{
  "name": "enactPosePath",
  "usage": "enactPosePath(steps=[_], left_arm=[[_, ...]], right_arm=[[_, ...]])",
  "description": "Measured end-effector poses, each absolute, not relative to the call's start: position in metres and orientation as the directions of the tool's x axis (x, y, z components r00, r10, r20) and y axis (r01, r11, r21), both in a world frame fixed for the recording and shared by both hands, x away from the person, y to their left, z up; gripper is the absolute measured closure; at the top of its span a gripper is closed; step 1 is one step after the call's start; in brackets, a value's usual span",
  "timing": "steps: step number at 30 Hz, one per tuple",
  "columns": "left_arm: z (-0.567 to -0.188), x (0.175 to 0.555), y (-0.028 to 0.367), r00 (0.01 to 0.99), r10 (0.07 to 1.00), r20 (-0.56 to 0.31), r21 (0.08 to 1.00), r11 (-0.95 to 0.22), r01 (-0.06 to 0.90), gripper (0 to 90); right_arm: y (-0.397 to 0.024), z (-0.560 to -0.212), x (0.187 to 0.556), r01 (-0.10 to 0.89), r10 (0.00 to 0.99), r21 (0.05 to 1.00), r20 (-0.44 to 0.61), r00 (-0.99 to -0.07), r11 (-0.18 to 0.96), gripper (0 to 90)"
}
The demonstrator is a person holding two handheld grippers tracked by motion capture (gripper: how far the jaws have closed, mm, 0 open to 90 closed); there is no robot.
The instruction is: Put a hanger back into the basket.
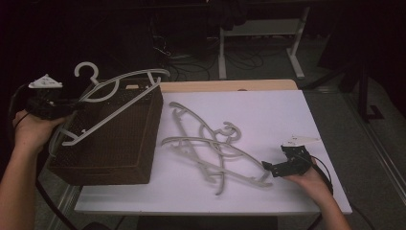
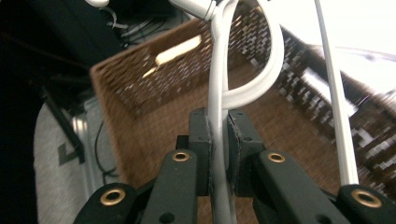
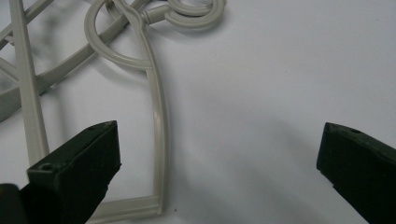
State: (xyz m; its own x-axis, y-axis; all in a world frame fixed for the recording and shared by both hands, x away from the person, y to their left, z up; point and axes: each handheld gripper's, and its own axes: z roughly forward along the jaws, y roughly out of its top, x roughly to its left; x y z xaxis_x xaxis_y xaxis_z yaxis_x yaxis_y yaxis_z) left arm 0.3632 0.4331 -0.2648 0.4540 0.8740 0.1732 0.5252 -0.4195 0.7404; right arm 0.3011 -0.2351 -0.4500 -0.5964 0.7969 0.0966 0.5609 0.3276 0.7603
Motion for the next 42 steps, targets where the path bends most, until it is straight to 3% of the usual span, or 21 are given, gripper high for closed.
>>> enactPosePath(steps=[8, 19, 28, 36, 42], left_arm=[[-0.281, 0.363, 0.458, 0.395, 0.897, 0.2, 0.702, -0.412, 0.58, 82.5], [-0.313, 0.388, 0.44, 0.395, 0.886, 0.245, 0.643, -0.453, 0.618, 82.3], [-0.342, 0.399, 0.436, 0.41, 0.891, 0.196, 0.611, -0.438, 0.659, 81.1], [-0.348, 0.397, 0.444, 0.377, 0.912, 0.163, 0.605, -0.394, 0.691, 61.8], [-0.344, 0.393, 0.453, 0.362, 0.926, 0.111, 0.652, -0.343, 0.677, 53.3]], right_arm=[[-0.236, -0.45, 0.302, 0.559, 0.798, 0.76, 0.091, -0.596, 0.331, 0.0], [-0.235, -0.452, 0.302, 0.562, 0.794, 0.752, 0.087, -0.601, 0.343, 0.0], [-0.236, -0.451, 0.302, 0.559, 0.794, 0.756, 0.087, -0.602, 0.341, 0.0], [-0.233, -0.449, 0.303, 0.556, 0.793, 0.758, 0.086, -0.604, 0.341, 0.0], [-0.233, -0.448, 0.301, 0.552, 0.791, 0.76, 0.084, -0.607, 0.343, 0.0]])
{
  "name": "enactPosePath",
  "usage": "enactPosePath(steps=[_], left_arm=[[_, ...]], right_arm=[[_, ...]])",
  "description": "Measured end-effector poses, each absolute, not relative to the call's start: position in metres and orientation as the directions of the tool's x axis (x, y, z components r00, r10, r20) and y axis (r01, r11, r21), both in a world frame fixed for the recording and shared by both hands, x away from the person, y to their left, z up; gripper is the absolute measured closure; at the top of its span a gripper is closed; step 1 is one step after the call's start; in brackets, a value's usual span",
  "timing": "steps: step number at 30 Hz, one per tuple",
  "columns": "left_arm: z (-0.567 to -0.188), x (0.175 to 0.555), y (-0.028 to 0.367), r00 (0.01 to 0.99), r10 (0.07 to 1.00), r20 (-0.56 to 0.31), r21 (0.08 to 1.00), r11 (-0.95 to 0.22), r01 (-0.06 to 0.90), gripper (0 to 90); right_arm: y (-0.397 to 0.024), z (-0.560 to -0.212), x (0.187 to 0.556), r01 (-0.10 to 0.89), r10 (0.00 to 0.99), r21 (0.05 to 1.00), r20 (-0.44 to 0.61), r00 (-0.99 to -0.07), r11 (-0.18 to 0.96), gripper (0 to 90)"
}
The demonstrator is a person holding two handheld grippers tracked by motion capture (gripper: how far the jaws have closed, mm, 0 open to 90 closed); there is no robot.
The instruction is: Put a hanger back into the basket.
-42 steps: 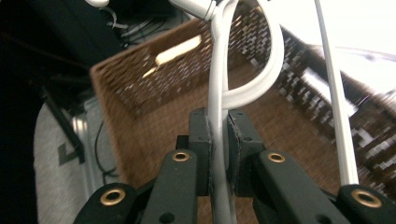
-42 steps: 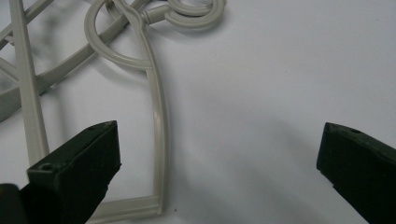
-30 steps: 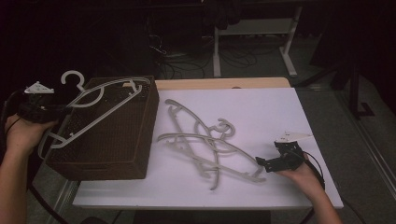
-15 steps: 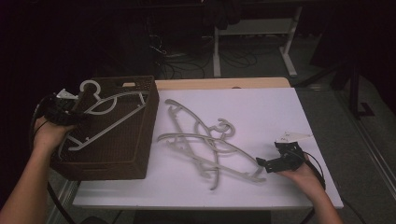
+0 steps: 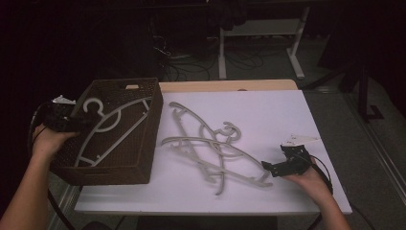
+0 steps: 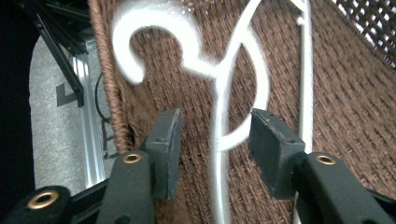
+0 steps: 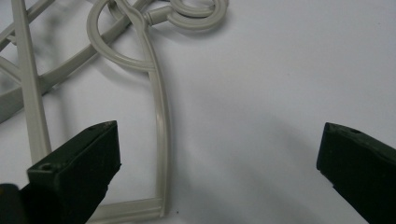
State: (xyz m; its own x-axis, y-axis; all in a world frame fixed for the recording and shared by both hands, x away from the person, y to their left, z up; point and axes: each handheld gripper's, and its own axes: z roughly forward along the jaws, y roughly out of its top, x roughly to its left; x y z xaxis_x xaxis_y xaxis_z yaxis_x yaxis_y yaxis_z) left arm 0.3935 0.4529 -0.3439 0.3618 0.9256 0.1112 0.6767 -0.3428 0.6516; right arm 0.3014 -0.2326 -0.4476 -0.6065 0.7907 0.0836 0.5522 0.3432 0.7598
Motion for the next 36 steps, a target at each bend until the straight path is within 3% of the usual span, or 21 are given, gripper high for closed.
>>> enactPosePath(steps=[14, 24, 31, 36], left_arm=[[-0.332, 0.385, 0.426, 0.481, 0.872, -0.087, 0.746, -0.263, 0.612, 39.2], [-0.325, 0.376, 0.371, 0.598, 0.791, -0.132, 0.784, -0.286, 0.551, 31.6], [-0.321, 0.366, 0.326, 0.674, 0.723, -0.151, 0.805, -0.306, 0.509, 31.9], [-0.316, 0.36, 0.29, 0.718, 0.678, -0.156, 0.813, -0.325, 0.483, 42.3]], right_arm=[[-0.236, -0.447, 0.298, 0.551, 0.791, 0.76, 0.082, -0.606, 0.343, 0.0], [-0.236, -0.447, 0.298, 0.55, 0.79, 0.76, 0.082, -0.608, 0.345, 0.0], [-0.233, -0.446, 0.299, 0.555, 0.782, 0.754, 0.089, -0.617, 0.352, 0.0], [-0.232, -0.446, 0.3, 0.551, 0.777, 0.754, 0.088, -0.623, 0.357, 0.0]])
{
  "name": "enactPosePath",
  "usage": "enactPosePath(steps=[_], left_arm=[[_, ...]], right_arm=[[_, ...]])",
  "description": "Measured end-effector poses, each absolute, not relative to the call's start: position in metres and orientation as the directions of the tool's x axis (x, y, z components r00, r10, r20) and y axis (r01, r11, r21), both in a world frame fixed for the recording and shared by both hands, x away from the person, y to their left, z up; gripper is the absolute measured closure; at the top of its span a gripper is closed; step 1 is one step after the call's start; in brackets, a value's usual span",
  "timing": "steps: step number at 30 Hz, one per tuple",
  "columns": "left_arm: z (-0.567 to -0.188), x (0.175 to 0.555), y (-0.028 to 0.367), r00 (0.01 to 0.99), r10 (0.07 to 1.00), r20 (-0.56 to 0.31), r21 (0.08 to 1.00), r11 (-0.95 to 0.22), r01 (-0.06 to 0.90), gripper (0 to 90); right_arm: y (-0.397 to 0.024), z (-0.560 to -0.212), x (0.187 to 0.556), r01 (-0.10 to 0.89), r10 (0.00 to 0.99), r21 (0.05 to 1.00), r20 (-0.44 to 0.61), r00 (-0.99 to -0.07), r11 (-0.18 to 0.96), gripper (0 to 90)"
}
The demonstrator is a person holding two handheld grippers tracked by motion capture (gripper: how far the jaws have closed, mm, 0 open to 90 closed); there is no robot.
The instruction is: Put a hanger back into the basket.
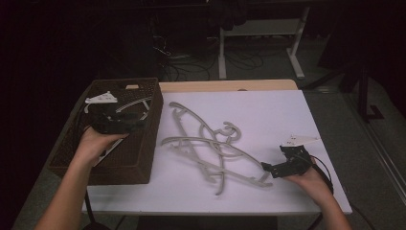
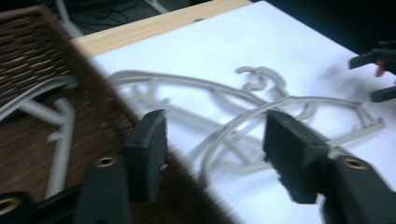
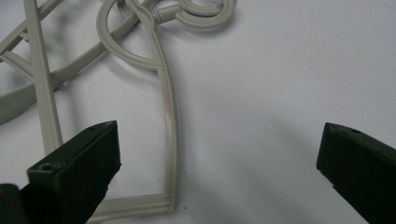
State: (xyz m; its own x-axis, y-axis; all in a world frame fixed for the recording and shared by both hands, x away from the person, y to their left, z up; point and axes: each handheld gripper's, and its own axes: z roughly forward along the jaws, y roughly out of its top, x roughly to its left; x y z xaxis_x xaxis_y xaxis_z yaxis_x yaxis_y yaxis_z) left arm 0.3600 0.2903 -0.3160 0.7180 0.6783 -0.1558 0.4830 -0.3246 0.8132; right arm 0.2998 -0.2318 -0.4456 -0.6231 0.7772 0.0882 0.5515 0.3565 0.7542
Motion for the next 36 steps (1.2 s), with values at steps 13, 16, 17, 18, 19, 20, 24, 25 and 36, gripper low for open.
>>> enactPosePath(steps=[13, 16, 17, 18, 19, 20, 24, 25, 36], left_arm=[[-0.324, 0.36, 0.198, 0.804, 0.574, -0.155, 0.791, -0.416, 0.449, 52.2], [-0.333, 0.362, 0.182, 0.814, 0.559, -0.159, 0.782, -0.432, 0.45, 52.0], [-0.337, 0.363, 0.176, 0.818, 0.553, -0.158, 0.777, -0.441, 0.449, 51.9], [-0.34, 0.364, 0.172, 0.818, 0.552, -0.16, 0.775, -0.443, 0.451, 51.6], [-0.343, 0.365, 0.168, 0.821, 0.548, -0.161, 0.772, -0.448, 0.451, 51.2], [-0.346, 0.366, 0.164, 0.823, 0.545, -0.16, 0.768, -0.455, 0.45, 50.6], [-0.363, 0.374, 0.151, 0.828, 0.542, -0.145, 0.744, -0.492, 0.452, 48.3], [-0.366, 0.376, 0.149, 0.829, 0.542, -0.138, 0.739, -0.501, 0.451, 48.2], [-0.409, 0.401, 0.129, 0.822, 0.566, -0.06, 0.658, -0.597, 0.459, 49.3]], right_arm=[[-0.232, -0.446, 0.301, 0.552, 0.771, 0.754, 0.096, -0.63, 0.357, 0.0], [-0.232, -0.445, 0.301, 0.551, 0.77, 0.754, 0.096, -0.631, 0.357, 0.0], [-0.232, -0.445, 0.301, 0.551, 0.77, 0.754, 0.096, -0.631, 0.357, 0.0], [-0.232, -0.446, 0.301, 0.55, 0.769, 0.755, 0.096, -0.632, 0.358, 0.0], [-0.232, -0.446, 0.301, 0.55, 0.768, 0.755, 0.097, -0.633, 0.358, 0.0], [-0.232, -0.446, 0.301, 0.549, 0.767, 0.755, 0.097, -0.634, 0.359, 0.0], [-0.232, -0.445, 0.301, 0.548, 0.766, 0.756, 0.098, -0.635, 0.358, 0.0], [-0.233, -0.445, 0.301, 0.549, 0.766, 0.755, 0.099, -0.635, 0.357, 0.0], [-0.233, -0.445, 0.301, 0.549, 0.766, 0.757, 0.102, -0.635, 0.355, 0.0]])
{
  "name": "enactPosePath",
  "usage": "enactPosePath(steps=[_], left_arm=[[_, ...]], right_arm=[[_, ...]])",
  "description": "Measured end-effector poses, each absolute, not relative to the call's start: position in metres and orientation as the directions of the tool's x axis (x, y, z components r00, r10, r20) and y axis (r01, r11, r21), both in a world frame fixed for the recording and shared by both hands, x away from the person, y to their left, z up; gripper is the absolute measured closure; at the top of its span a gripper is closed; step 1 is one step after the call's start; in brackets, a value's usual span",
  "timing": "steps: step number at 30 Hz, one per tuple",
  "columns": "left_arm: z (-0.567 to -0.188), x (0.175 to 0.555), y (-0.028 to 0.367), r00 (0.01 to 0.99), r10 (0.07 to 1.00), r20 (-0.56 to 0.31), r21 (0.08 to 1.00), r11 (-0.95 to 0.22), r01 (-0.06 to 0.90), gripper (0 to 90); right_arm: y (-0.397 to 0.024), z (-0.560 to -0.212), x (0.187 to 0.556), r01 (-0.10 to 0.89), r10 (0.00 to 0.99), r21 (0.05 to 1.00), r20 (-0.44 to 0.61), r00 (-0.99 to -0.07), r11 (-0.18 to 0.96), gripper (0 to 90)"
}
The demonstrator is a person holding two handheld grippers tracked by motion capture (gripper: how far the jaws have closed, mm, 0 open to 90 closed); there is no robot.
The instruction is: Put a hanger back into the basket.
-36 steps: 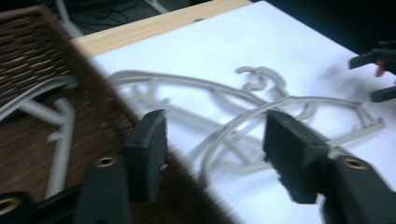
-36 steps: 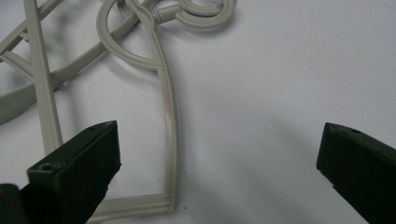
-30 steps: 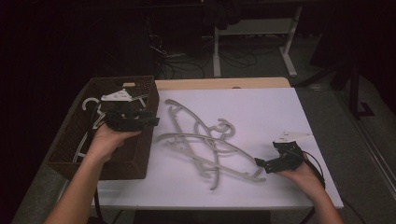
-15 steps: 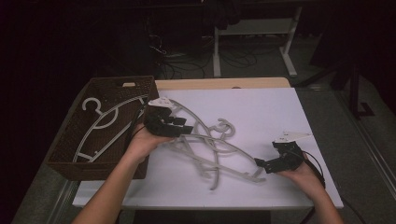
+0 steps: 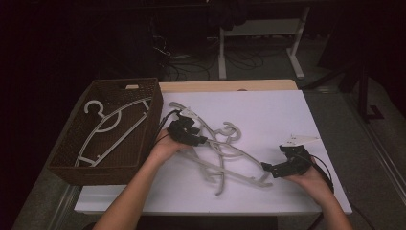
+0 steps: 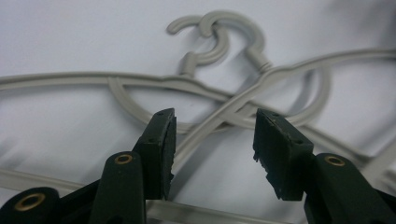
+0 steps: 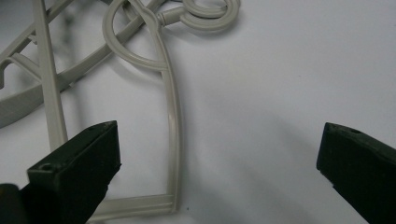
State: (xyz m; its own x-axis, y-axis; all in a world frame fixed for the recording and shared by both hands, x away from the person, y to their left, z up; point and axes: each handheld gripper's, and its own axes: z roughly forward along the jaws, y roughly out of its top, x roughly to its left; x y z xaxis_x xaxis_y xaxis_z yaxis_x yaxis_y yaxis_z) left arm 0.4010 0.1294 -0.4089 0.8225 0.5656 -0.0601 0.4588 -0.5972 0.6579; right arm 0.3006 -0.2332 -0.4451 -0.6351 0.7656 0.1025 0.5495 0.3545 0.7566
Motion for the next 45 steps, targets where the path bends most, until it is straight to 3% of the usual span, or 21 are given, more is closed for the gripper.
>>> enactPosePath(steps=[6, 15, 35, 45], left_arm=[[-0.427, 0.412, 0.124, 0.82, 0.572, -0.03, 0.609, -0.64, 0.469, 49.8], [-0.429, 0.404, 0.125, 0.829, 0.557, -0.042, 0.587, -0.658, 0.472, 59.7], [-0.436, 0.395, 0.116, 0.89, 0.455, -0.024, 0.53, -0.749, 0.397, 63.6], [-0.434, 0.393, 0.11, 0.918, 0.397, 0.001, 0.507, -0.791, 0.341, 72.6]], right_arm=[[-0.233, -0.446, 0.301, 0.55, 0.766, 0.756, 0.101, -0.635, 0.356, 0.0], [-0.234, -0.446, 0.301, 0.55, 0.768, 0.756, 0.101, -0.633, 0.354, 0.0], [-0.233, -0.445, 0.301, 0.551, 0.767, 0.758, 0.105, -0.633, 0.35, 0.0], [-0.234, -0.445, 0.301, 0.55, 0.767, 0.76, 0.109, -0.633, 0.346, 0.0]])
